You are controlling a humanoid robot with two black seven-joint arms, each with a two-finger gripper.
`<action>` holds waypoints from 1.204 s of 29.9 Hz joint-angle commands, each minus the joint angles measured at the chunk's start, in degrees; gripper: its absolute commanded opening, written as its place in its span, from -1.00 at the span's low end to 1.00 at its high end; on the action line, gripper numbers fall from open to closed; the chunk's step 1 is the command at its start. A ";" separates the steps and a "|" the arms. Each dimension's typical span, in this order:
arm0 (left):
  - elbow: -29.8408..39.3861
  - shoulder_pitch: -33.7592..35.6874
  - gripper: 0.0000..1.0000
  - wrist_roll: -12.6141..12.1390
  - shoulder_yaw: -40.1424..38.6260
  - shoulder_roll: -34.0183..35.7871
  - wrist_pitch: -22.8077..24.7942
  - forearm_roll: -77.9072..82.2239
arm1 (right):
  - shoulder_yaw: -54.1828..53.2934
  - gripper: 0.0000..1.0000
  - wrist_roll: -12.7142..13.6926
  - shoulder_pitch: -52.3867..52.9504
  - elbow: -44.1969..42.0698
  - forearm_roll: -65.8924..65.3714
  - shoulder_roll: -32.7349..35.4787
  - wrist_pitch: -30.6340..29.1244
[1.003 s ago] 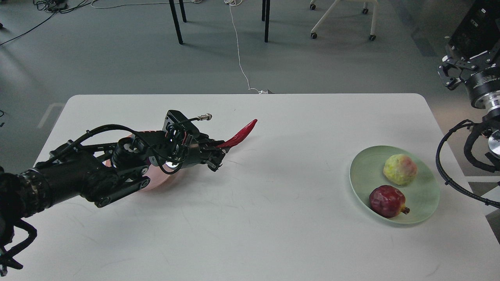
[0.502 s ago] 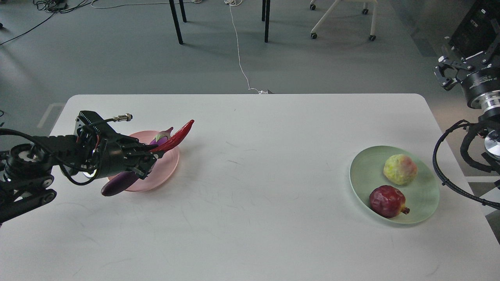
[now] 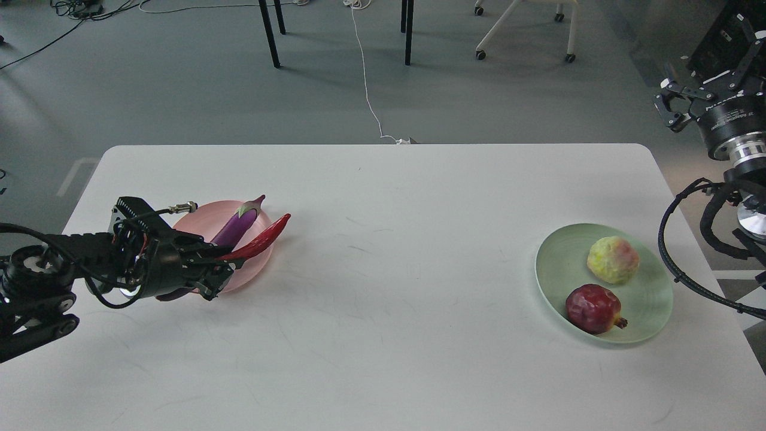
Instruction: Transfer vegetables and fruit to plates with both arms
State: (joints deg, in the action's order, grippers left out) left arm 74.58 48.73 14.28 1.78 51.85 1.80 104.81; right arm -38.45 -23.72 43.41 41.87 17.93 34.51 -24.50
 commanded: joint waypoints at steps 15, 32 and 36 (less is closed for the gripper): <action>-11.73 3.21 0.95 -0.04 -20.40 -8.77 2.77 -45.10 | -0.14 0.98 0.34 2.64 -0.47 0.00 0.65 -0.20; -43.36 2.95 0.95 -0.74 -45.44 -29.16 17.01 -106.37 | -6.38 0.99 6.32 4.57 -3.98 0.26 -3.12 -1.43; -47.94 2.69 0.95 -0.74 -46.25 -32.50 18.85 -108.94 | -6.99 0.99 5.79 4.40 -4.07 0.44 -4.36 -1.25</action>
State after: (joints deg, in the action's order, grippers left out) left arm 29.86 51.77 13.58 -43.81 21.74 19.15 -2.55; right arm -44.88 -17.68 47.89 37.95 18.26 30.80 -25.86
